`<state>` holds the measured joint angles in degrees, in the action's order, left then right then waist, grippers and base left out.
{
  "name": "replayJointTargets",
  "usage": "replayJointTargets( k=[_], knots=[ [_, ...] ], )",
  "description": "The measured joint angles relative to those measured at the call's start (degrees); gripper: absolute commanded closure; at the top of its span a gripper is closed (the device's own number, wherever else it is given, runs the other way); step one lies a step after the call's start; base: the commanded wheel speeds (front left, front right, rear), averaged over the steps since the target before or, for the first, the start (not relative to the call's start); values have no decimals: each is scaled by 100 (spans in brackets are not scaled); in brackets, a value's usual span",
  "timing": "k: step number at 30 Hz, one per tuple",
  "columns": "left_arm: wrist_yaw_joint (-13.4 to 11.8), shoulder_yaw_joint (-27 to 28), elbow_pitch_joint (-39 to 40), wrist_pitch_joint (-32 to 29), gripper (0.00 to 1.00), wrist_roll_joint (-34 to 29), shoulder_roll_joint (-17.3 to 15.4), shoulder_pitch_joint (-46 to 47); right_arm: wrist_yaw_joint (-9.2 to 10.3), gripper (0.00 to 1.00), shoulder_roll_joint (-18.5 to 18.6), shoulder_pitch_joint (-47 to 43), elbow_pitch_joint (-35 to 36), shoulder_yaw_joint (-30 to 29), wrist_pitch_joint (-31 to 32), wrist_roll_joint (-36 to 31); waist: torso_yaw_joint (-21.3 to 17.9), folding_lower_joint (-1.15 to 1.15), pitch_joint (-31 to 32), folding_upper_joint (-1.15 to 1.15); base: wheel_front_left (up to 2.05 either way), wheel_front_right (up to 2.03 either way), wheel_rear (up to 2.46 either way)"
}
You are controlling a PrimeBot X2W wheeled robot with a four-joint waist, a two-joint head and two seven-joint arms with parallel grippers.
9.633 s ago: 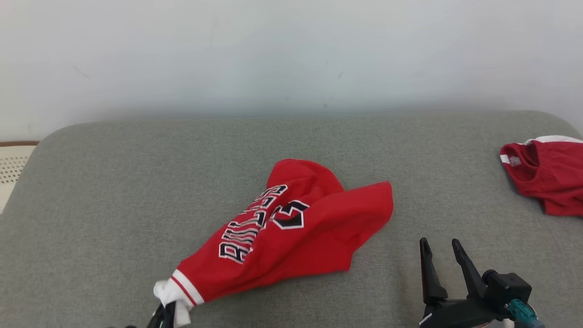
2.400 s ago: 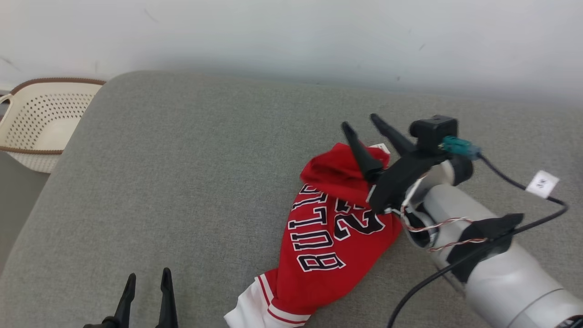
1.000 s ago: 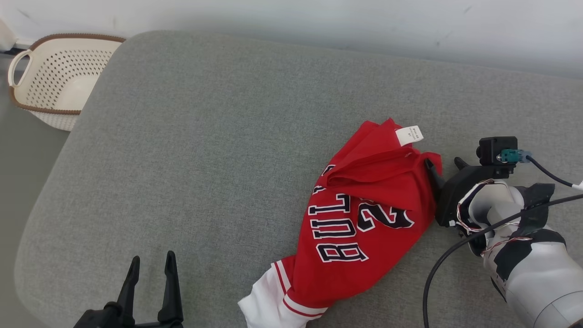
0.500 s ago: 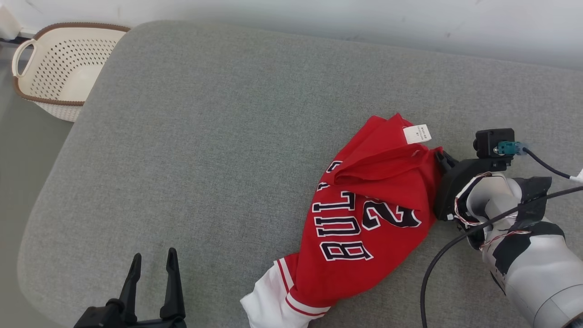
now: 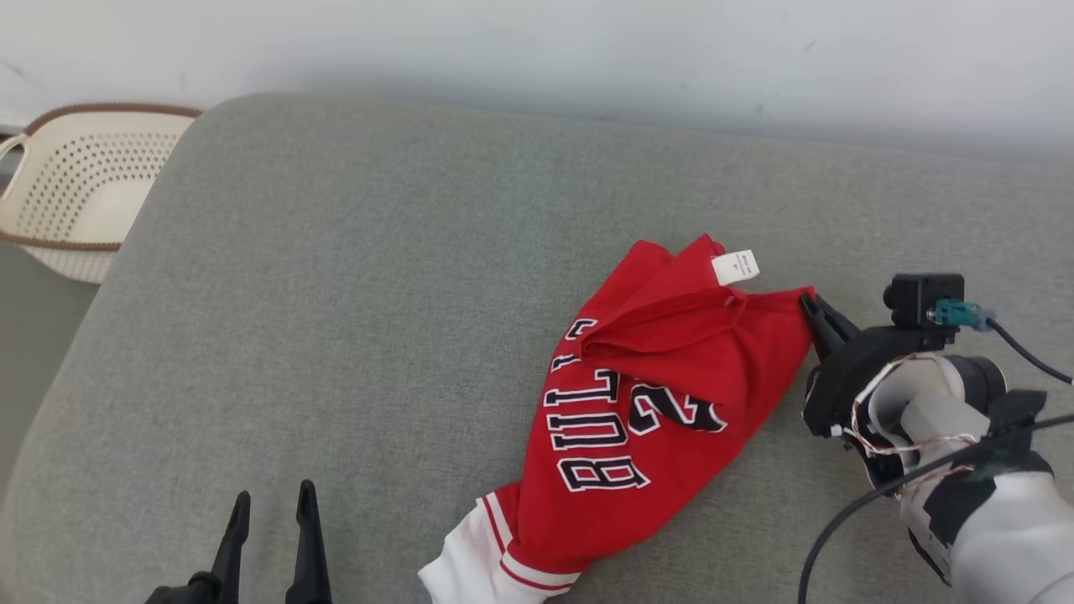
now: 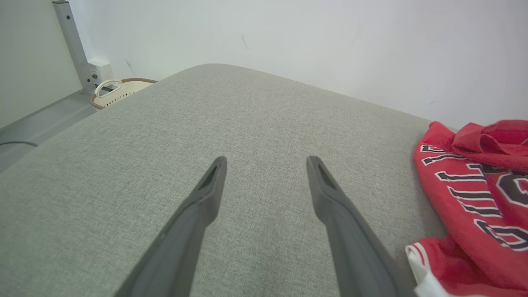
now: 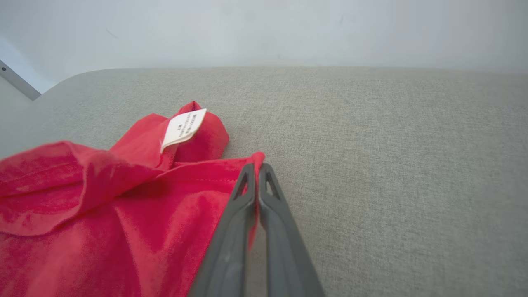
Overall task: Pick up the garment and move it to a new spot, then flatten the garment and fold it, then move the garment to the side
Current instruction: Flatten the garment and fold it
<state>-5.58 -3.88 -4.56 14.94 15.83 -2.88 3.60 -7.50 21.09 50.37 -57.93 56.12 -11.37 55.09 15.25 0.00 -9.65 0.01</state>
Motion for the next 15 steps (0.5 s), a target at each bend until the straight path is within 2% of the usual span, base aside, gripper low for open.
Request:
replayJointTargets(
  k=[9, 15],
  knots=[
    [43, 107, -38, 0, 0, -30, 1, -255, 0, 100, 483, -917, 788, -20, -178, 421, -356, -1, 391, -1, 0, 0, 0],
    [45, 146, -48, 0, 0, -30, 0, -380, 0, 100, 715, -1545, 1334, -243, -260, 573, -649, -1, 567, -1, 0, 0, 0]
  ],
)
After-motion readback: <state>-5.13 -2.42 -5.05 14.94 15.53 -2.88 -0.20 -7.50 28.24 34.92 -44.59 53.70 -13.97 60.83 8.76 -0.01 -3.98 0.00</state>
